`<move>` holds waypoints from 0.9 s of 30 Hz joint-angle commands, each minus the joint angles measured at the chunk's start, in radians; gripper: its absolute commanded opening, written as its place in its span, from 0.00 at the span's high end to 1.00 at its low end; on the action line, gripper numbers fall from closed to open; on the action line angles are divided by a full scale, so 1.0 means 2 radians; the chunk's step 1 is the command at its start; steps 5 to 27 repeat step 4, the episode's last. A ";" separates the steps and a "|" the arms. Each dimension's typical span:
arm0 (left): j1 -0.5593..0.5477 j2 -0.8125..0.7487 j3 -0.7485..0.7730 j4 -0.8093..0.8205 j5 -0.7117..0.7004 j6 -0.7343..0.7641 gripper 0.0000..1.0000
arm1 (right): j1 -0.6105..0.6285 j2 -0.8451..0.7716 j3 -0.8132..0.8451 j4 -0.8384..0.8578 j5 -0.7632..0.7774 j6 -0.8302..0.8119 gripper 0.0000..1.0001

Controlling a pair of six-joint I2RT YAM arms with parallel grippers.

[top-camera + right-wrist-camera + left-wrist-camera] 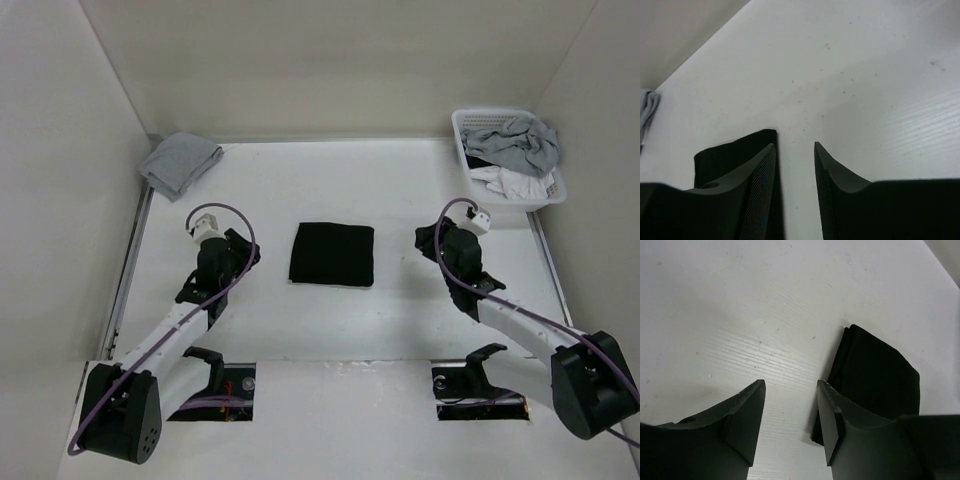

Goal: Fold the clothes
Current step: Fold the tank top

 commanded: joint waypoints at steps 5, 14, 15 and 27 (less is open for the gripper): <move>-0.005 0.011 0.026 0.011 -0.016 0.023 0.51 | -0.001 0.008 -0.003 0.057 0.012 -0.001 0.59; -0.005 0.011 0.026 0.011 -0.016 0.023 0.51 | -0.001 0.008 -0.003 0.057 0.012 -0.001 0.59; -0.005 0.011 0.026 0.011 -0.016 0.023 0.51 | -0.001 0.008 -0.003 0.057 0.012 -0.001 0.59; -0.005 0.011 0.026 0.011 -0.016 0.023 0.51 | -0.001 0.008 -0.003 0.057 0.012 -0.001 0.59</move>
